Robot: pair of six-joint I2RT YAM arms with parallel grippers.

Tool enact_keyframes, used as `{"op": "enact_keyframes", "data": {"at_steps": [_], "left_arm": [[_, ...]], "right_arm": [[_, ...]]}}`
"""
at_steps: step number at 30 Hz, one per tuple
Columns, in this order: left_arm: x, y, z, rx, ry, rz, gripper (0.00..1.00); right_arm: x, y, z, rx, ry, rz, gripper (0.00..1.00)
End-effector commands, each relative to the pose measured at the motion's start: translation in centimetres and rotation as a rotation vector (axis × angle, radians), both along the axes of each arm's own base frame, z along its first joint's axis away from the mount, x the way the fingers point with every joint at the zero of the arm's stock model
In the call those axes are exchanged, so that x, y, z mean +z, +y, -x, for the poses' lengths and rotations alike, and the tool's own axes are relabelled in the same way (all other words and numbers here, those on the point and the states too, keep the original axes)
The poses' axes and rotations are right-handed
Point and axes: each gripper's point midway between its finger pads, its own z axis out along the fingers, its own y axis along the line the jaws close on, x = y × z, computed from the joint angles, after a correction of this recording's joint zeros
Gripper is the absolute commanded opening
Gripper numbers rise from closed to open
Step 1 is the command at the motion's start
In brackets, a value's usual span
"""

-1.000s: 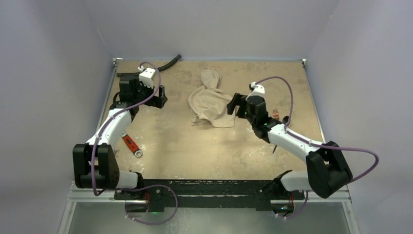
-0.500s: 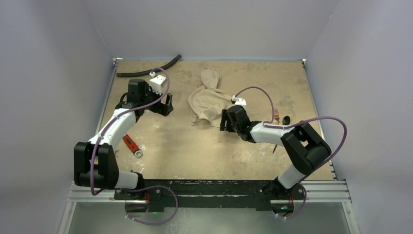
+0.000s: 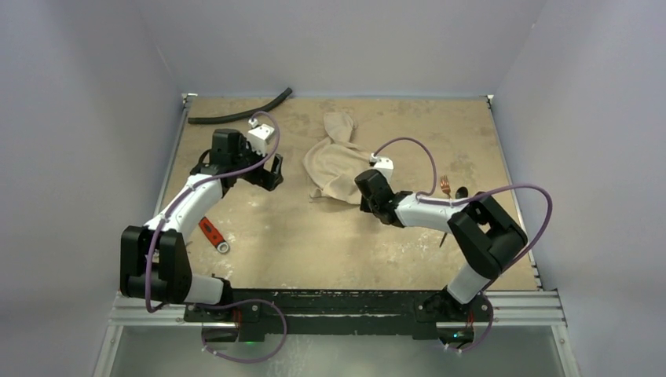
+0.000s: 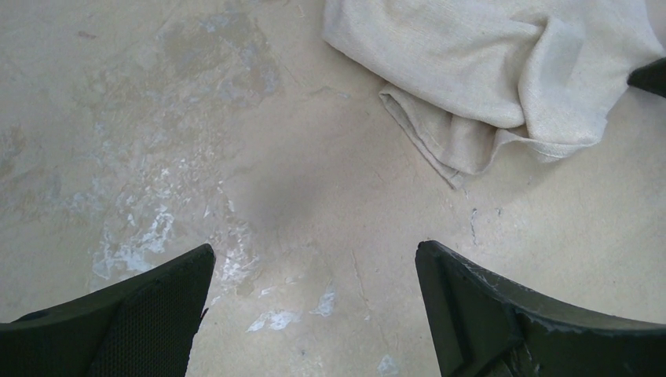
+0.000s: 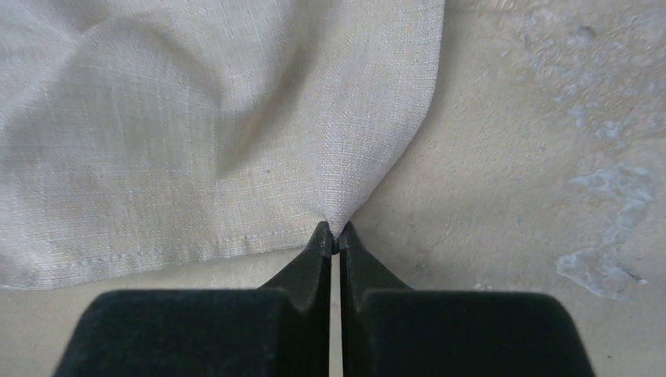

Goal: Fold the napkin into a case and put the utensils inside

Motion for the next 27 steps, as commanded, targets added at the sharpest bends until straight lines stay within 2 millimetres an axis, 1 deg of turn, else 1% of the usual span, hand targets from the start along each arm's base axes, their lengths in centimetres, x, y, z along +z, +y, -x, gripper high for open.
{"op": "enact_keyframes", "data": {"at_steps": [1,3,6,7,9,11,16,18,20,23,25,27], "left_arm": [[0.9,-2.3,0.2,-0.09,-0.027,0.0,0.99],[1.0,-3.7,0.6,-0.124,-0.037,-0.01,0.99],[1.0,-6.0,1.4,-0.188,-0.058,-0.037,0.99],[1.0,-7.1,1.8,-0.222,-0.067,-0.048,0.99],[0.6,-8.4,2.3,-0.264,-0.078,-0.077,0.99],[0.2,-9.5,2.6,-0.298,-0.082,-0.095,0.99],[-0.6,-11.3,2.7,-0.335,-0.075,-0.094,0.99],[-0.7,-12.3,3.0,-0.366,-0.071,-0.079,0.99],[-0.8,-13.4,3.5,-0.406,-0.072,-0.074,0.99],[-1.6,-14.6,4.0,-0.456,-0.092,-0.099,0.99],[-2.3,-15.2,3.9,-0.49,-0.108,-0.137,0.99],[-2.7,-15.4,3.1,-0.502,-0.123,-0.175,0.99]], "right_arm": [[6.3,0.0,-2.2,-0.019,-0.11,0.028,0.0],[9.0,0.2,-2.7,-0.008,-0.154,0.018,0.0],[12.6,0.0,-3.1,-0.011,-0.211,0.003,0.0],[13.6,0.0,-3.2,-0.011,-0.227,-0.001,0.0],[15.2,-0.4,-3.4,-0.023,-0.25,-0.004,0.0],[16.1,-0.9,-3.6,-0.036,-0.26,0.004,0.0],[17.7,-3.1,-4.1,-0.093,-0.281,0.015,0.0],[18.3,-4.6,-4.5,-0.134,-0.286,0.028,0.0],[18.9,-6.6,-5.0,-0.176,-0.29,0.032,0.0],[19.3,-9.2,-5.4,-0.219,-0.29,0.05,0.0],[19.3,-9.8,-5.3,-0.229,-0.293,0.058,0.0],[19.0,-9.8,-5.3,-0.228,-0.289,0.056,0.0]]}}
